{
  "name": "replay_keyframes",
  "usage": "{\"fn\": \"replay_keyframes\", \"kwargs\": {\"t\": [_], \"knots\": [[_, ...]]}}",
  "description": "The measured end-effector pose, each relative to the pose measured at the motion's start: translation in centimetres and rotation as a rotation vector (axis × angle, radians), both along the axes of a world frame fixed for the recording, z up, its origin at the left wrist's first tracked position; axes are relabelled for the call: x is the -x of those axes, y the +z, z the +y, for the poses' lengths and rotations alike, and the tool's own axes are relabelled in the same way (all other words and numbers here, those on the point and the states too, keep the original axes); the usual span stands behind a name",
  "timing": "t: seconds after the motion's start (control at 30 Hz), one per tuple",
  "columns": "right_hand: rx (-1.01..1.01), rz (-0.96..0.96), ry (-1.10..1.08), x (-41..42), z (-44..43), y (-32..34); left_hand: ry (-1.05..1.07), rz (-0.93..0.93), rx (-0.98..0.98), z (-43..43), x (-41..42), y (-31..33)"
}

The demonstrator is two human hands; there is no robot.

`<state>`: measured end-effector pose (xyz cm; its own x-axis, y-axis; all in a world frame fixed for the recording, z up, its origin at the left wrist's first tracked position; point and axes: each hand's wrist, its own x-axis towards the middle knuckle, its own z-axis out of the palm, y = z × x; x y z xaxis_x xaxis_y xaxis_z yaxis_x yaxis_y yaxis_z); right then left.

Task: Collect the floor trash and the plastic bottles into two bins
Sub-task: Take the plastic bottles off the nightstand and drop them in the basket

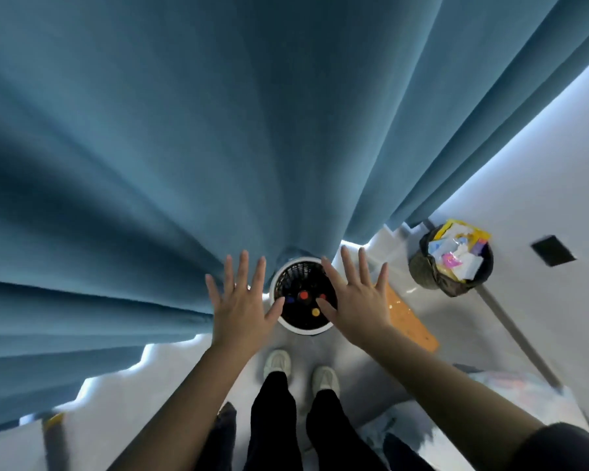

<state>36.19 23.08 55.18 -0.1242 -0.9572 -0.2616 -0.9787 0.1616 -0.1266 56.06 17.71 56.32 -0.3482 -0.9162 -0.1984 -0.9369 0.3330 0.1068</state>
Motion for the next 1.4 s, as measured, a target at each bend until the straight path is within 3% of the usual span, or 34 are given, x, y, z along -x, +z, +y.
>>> {"fn": "replay_keyframes", "kwargs": {"t": [0.23,0.57,1.03,1.4], "knots": [[0.199,0.025,0.178,-5.7,0.2,7.4,0.323,0.064,0.225,7.2,-6.0,7.5],[0.281,-0.047,0.708,-25.7,-1.4,11.9,0.853,0.066,0.330,14.5,-22.1,9.9],[0.295,-0.020,1.117,-60.3,5.1,12.7,1.243,-0.036,0.307,27.2,-52.2,10.0],[0.220,-0.047,1.378,-74.6,7.1,10.3,1.494,-0.041,0.178,32.9,-62.7,6.9]]}}
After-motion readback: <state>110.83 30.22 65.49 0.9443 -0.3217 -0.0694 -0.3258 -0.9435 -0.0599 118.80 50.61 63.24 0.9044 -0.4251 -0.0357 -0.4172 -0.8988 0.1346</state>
